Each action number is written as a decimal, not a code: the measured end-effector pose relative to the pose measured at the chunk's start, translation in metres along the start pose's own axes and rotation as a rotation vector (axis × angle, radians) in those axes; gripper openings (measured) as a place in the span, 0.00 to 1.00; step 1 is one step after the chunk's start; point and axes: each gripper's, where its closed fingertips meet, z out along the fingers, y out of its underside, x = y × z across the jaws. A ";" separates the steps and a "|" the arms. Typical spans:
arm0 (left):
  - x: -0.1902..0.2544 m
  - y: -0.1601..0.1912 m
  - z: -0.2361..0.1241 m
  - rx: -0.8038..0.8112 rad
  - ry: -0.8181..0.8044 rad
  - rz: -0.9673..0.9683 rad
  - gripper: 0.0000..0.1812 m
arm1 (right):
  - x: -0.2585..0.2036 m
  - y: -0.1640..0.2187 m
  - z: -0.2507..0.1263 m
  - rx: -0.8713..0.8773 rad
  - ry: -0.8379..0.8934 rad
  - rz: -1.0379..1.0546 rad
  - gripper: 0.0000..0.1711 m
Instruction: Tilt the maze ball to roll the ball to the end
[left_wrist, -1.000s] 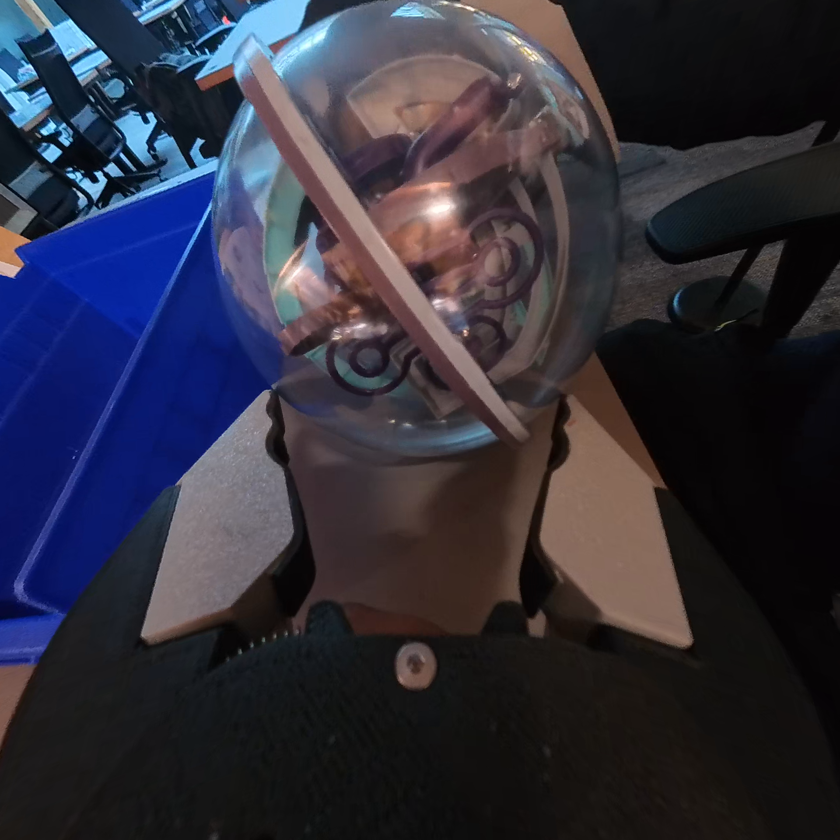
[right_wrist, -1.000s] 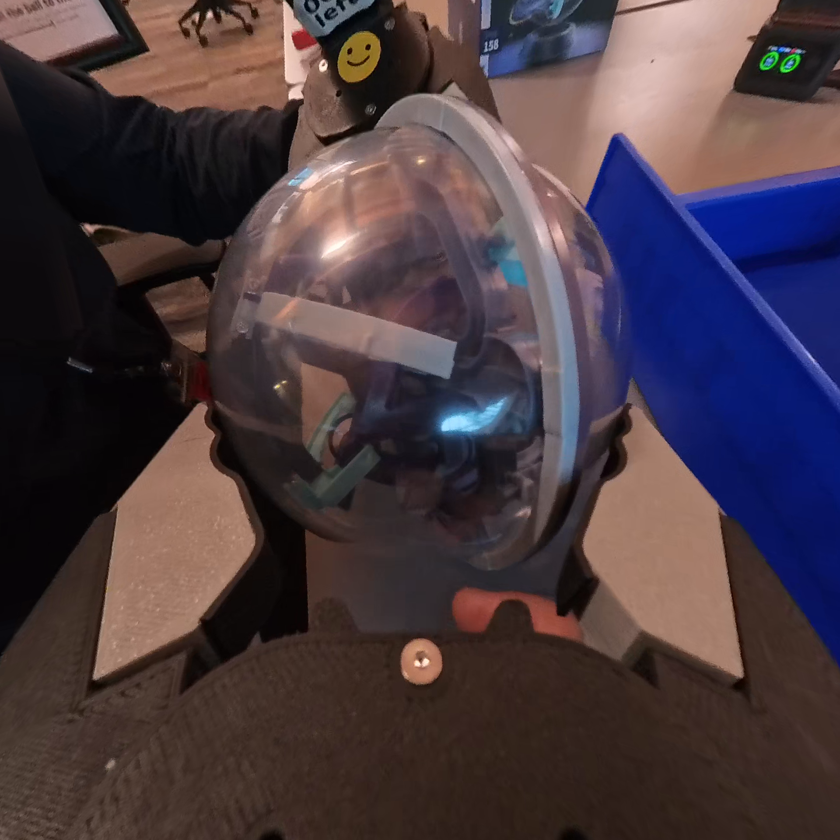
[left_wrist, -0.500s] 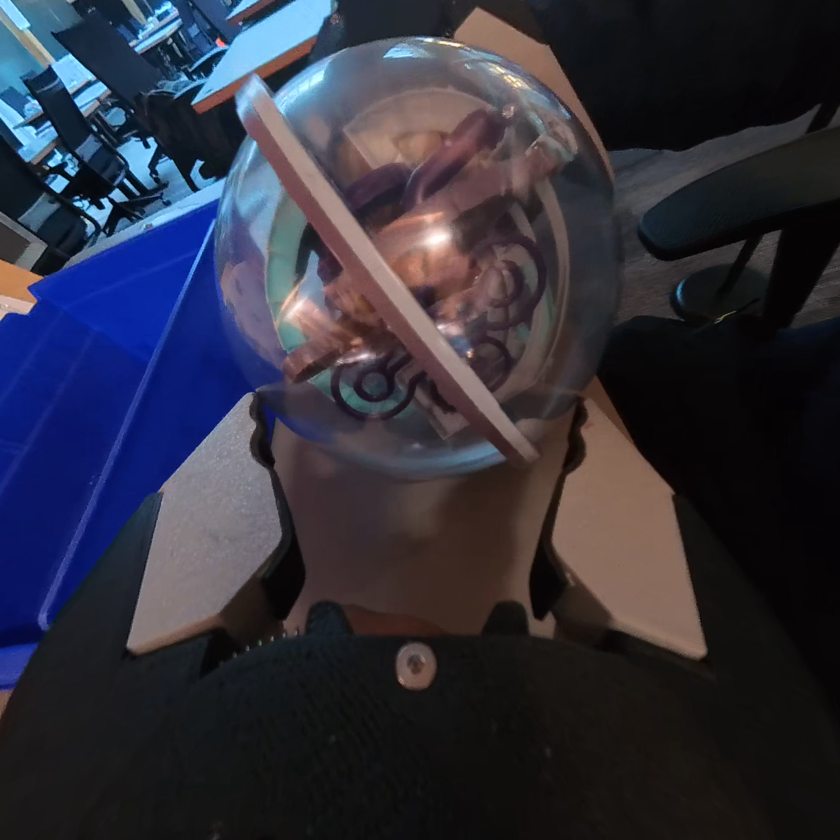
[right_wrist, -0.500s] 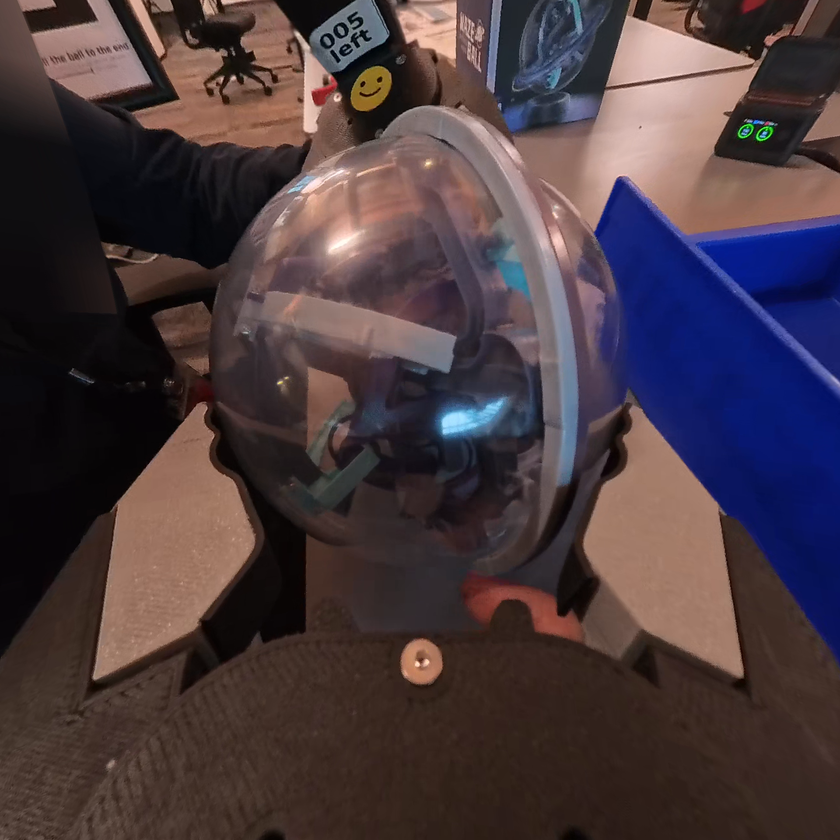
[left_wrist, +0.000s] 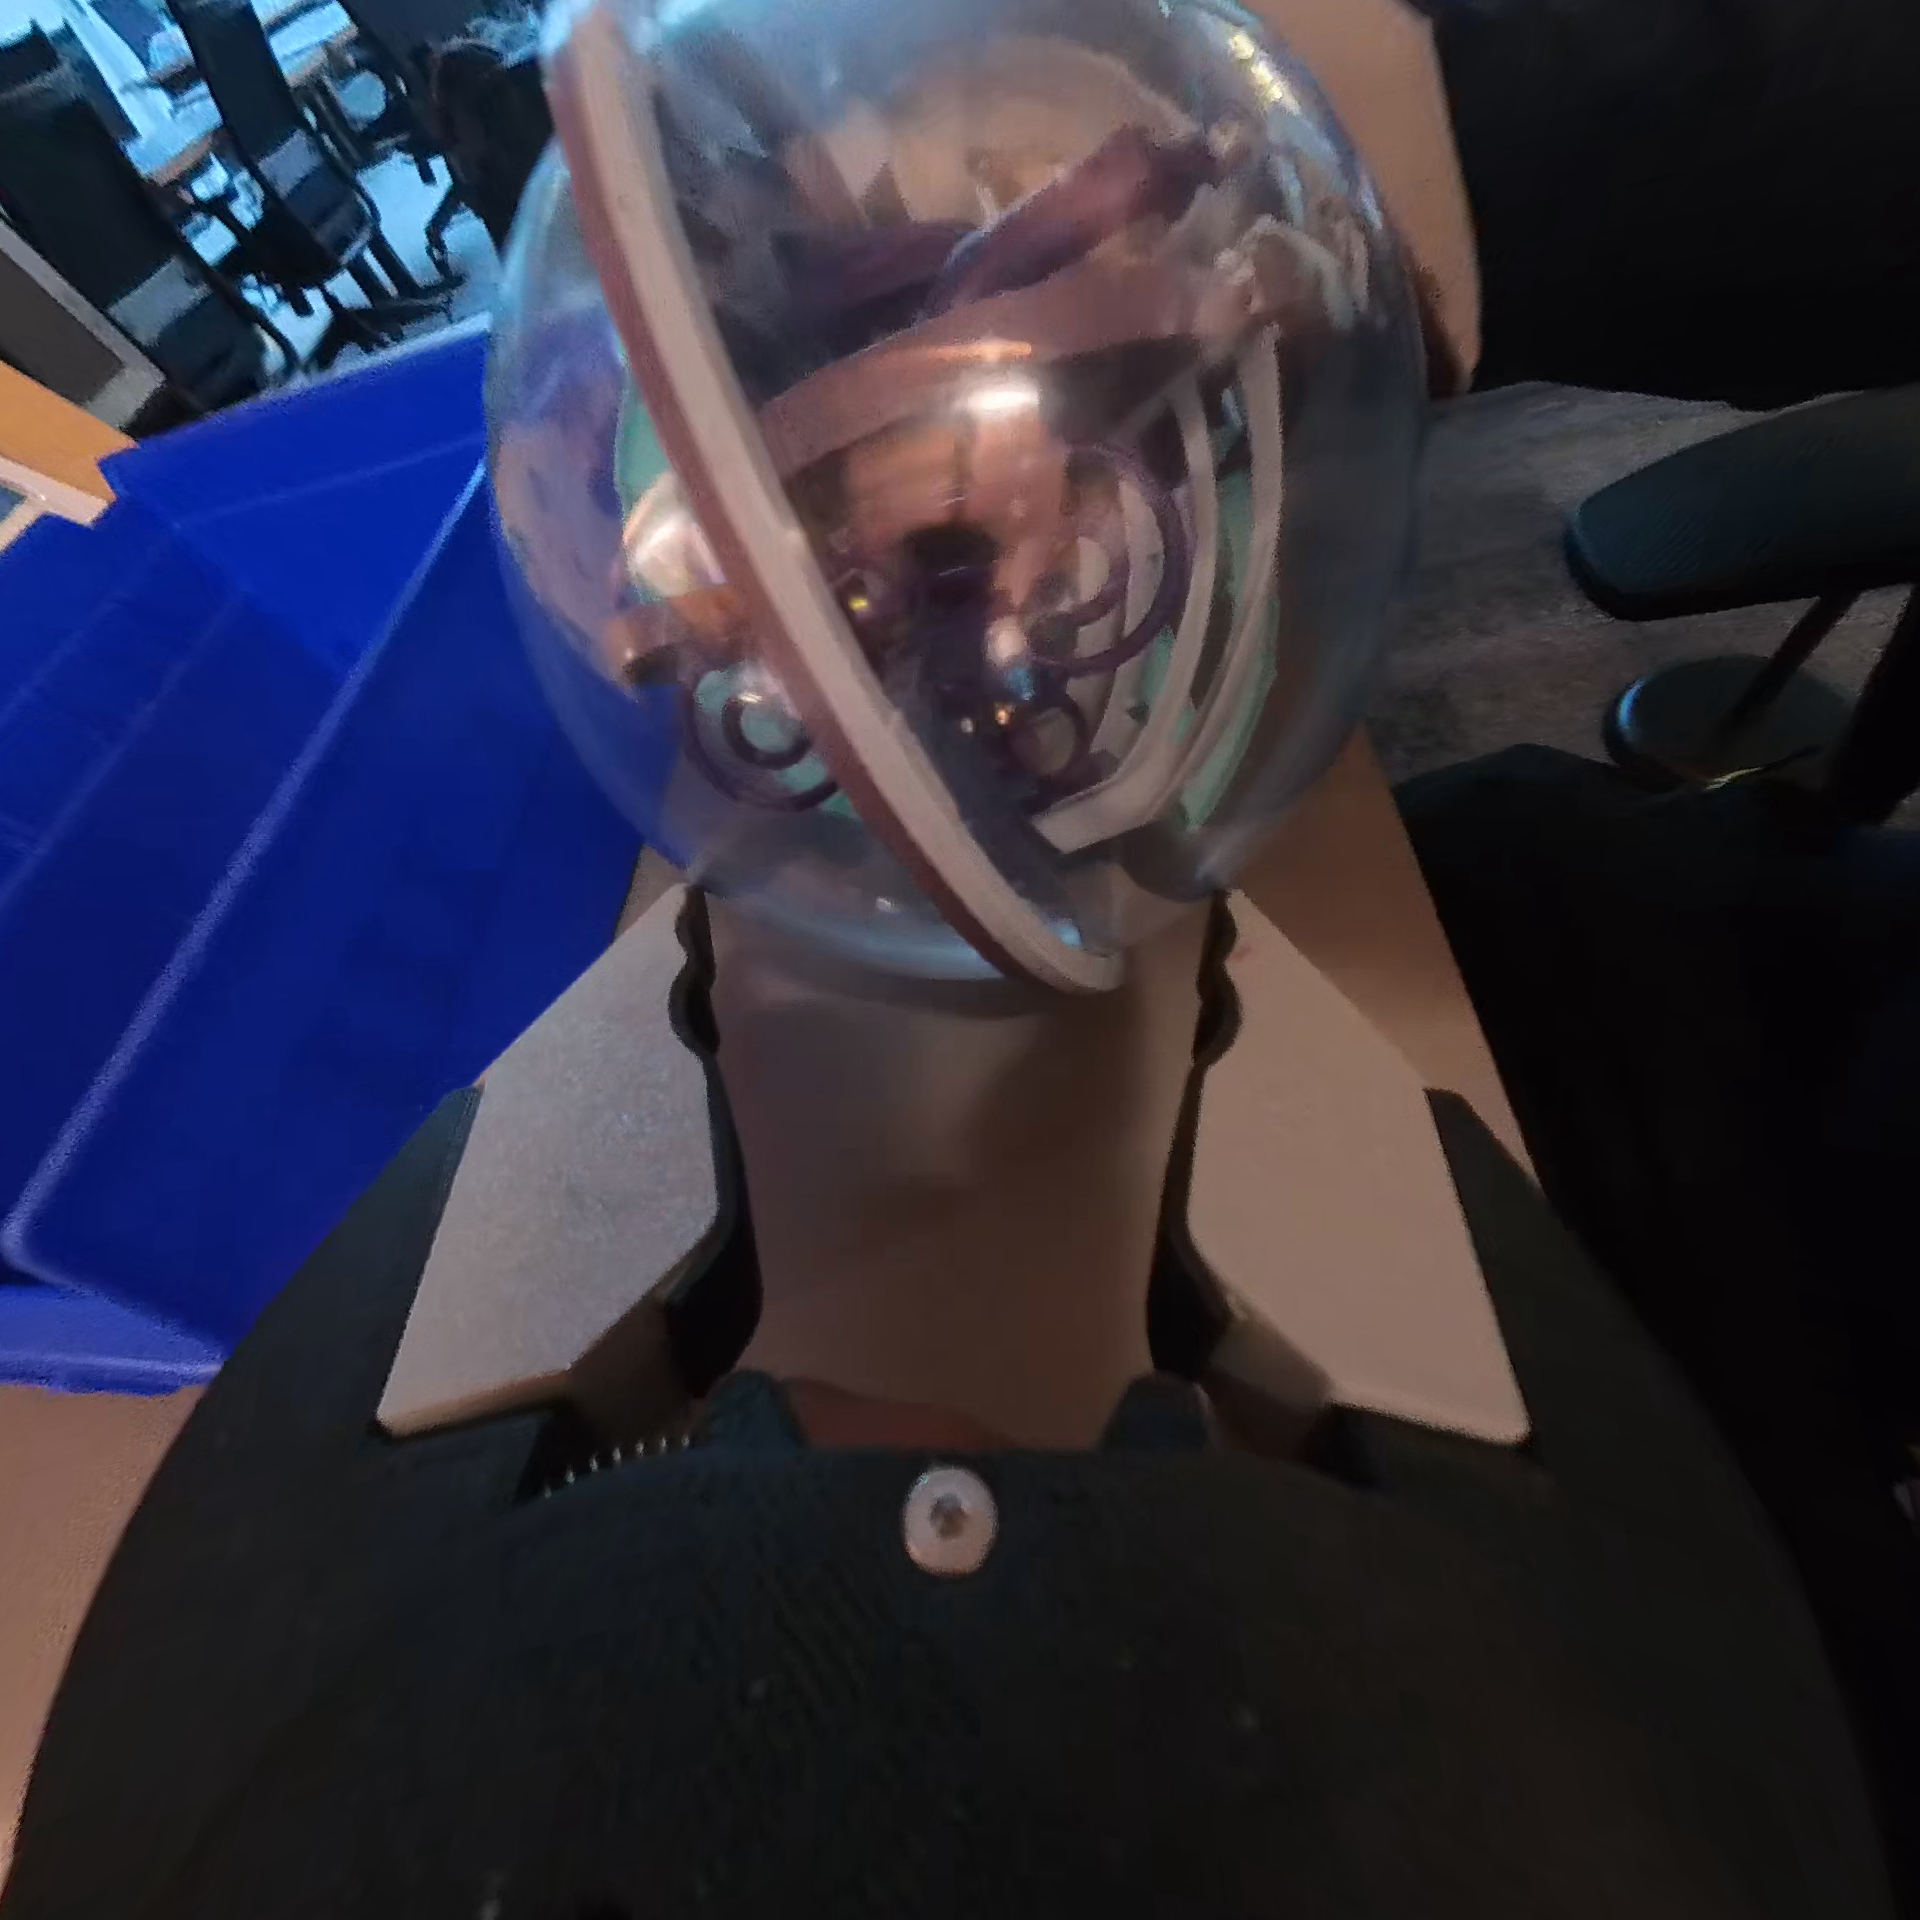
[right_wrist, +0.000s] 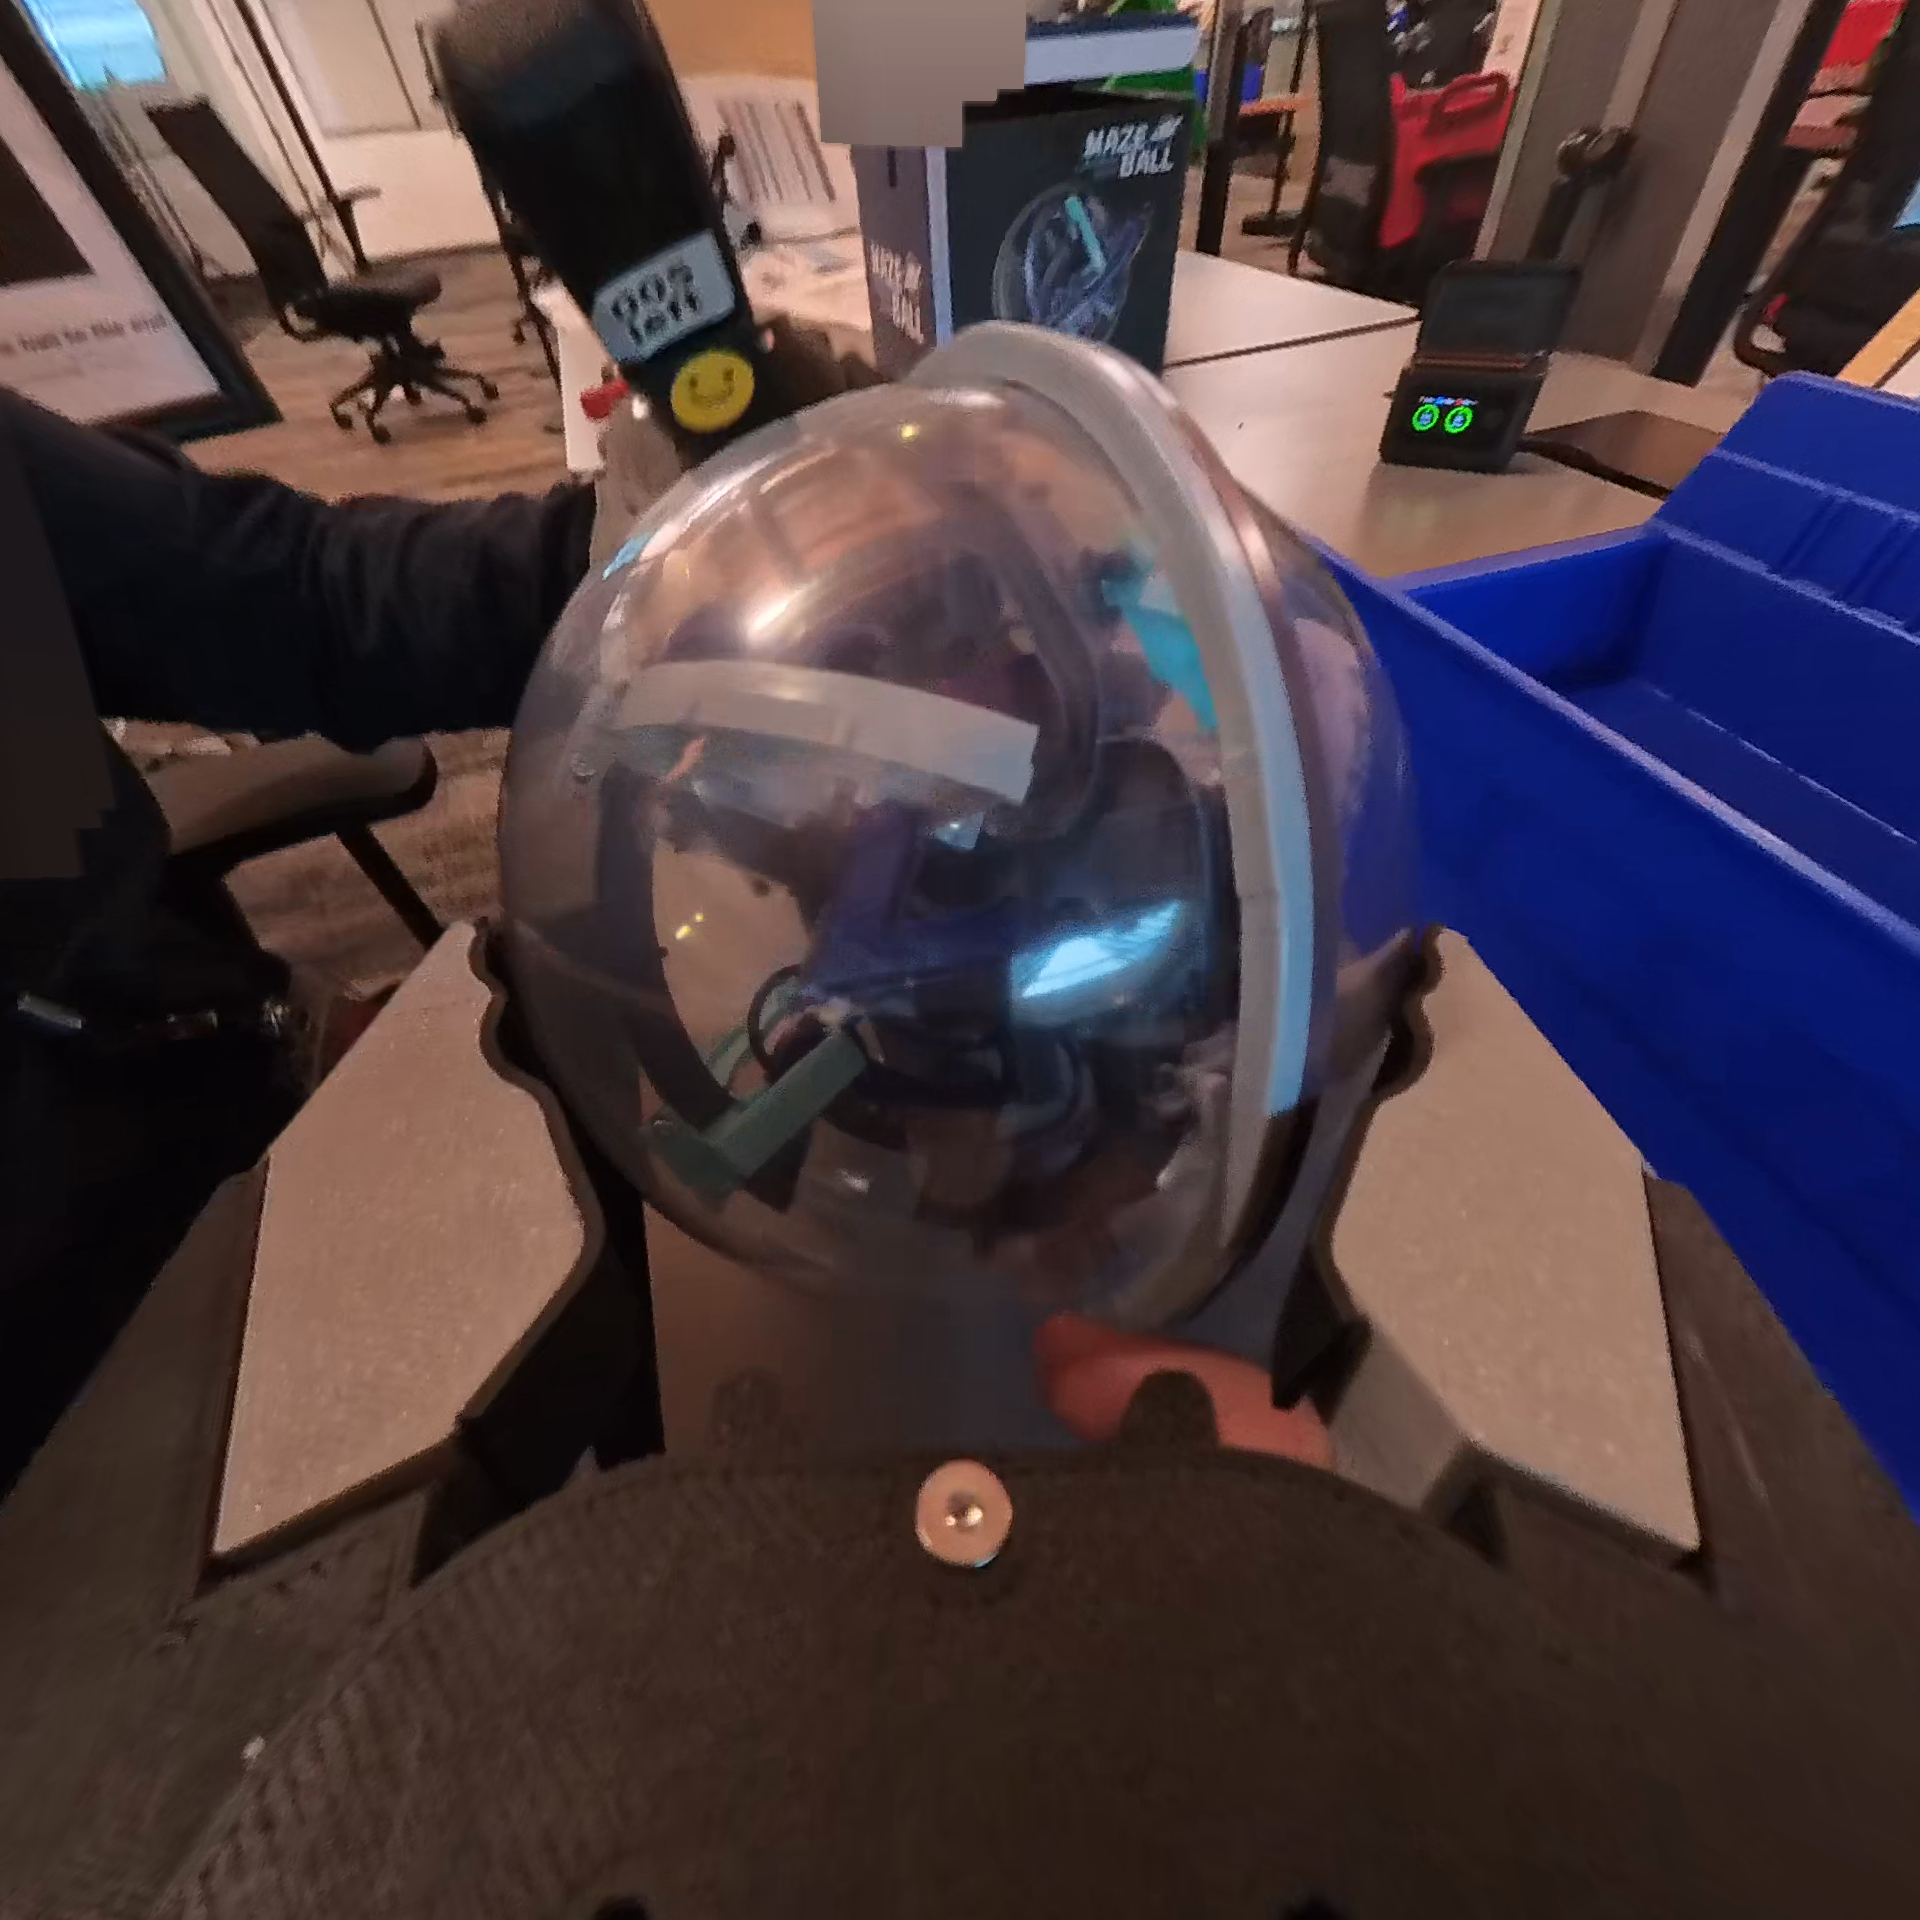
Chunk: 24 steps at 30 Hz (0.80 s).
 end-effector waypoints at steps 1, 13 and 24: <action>0.000 0.003 0.004 -0.017 -0.007 -0.005 0.51 | 0.001 -0.002 0.000 0.019 0.006 0.018 0.92; -0.010 -0.002 0.000 0.003 -0.066 0.138 0.52 | 0.004 -0.002 0.001 0.030 0.032 -0.053 0.91; -0.020 -0.015 -0.010 -0.026 -0.067 0.205 0.53 | 0.005 -0.016 0.001 0.093 0.044 -0.094 0.92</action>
